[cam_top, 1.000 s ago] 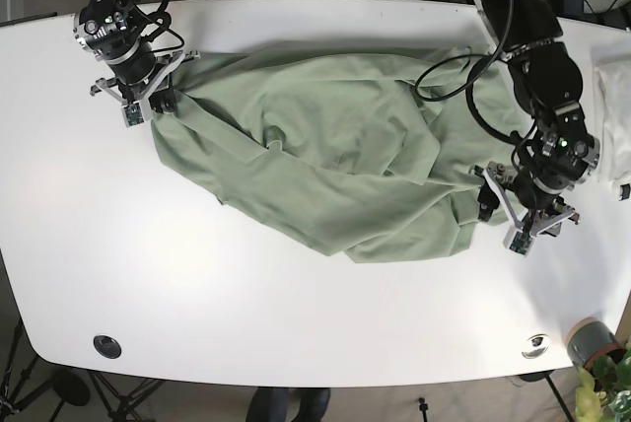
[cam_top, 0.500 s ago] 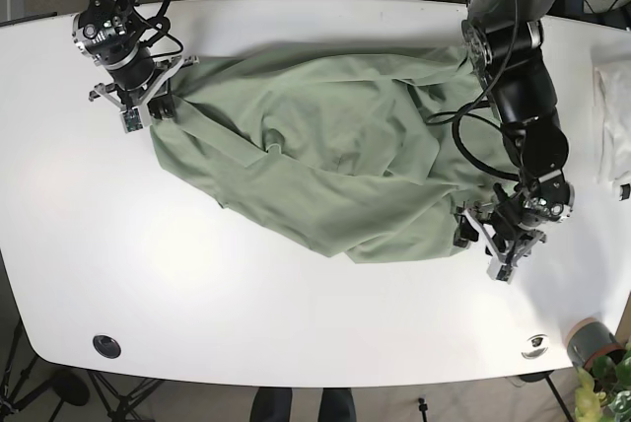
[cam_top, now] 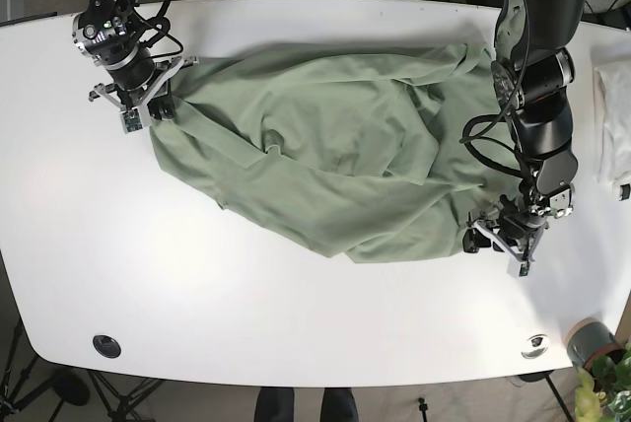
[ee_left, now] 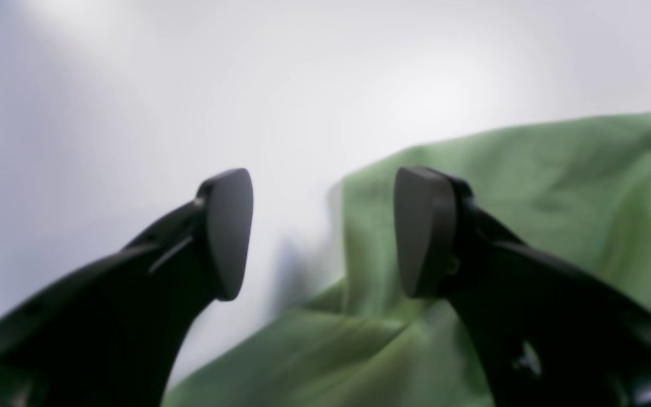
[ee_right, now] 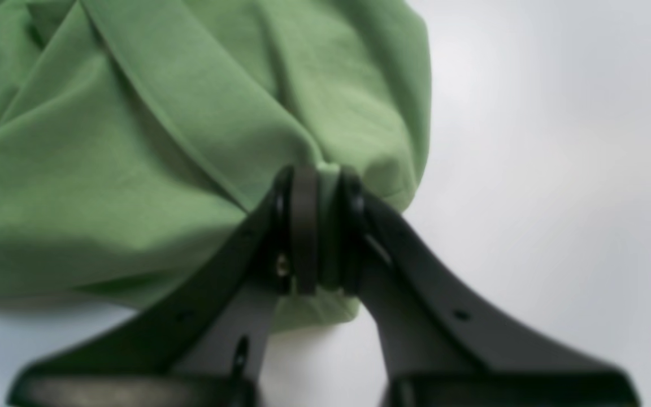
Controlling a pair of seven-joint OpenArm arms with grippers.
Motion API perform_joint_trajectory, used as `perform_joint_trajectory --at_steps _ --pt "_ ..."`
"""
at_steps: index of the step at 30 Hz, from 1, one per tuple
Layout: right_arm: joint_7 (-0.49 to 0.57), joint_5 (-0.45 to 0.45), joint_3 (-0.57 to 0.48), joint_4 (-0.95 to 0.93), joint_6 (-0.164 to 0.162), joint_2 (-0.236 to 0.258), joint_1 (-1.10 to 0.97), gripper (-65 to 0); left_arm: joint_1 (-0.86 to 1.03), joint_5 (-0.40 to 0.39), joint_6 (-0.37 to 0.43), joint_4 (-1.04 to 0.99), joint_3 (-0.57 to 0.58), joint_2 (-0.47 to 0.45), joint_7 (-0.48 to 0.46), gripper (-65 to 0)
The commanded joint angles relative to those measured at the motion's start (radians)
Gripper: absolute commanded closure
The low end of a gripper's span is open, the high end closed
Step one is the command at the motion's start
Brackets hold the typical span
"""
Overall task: Fold the T-shirt properly
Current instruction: 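Move the left gripper along the shirt and grasp a lower fold, then pull the grasped fold with the left gripper away from the right gripper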
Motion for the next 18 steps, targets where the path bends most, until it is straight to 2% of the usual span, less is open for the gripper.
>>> perform_joint_trajectory --at_steps 1,8,13,18 --pt "0.022 0.016 0.003 0.018 -0.001 0.008 0.006 0.0 -0.049 -0.014 -0.006 -0.003 0.003 -0.012 -0.026 -37.8" --pt "0.022 0.016 0.003 0.018 -0.001 0.006 0.007 0.0 -0.053 -0.014 -0.013 -0.076 0.003 0.003 -0.021 -37.8" --pt "0.022 0.016 0.003 0.018 -0.001 0.006 0.007 0.0 -0.052 -0.014 -0.111 -0.101 0.003 0.035 -0.021 -37.8" --pt "0.022 0.016 0.003 0.018 -0.001 0.006 0.007 0.0 -0.047 -0.014 -0.122 -0.101 0.003 0.057 0.014 -37.8"
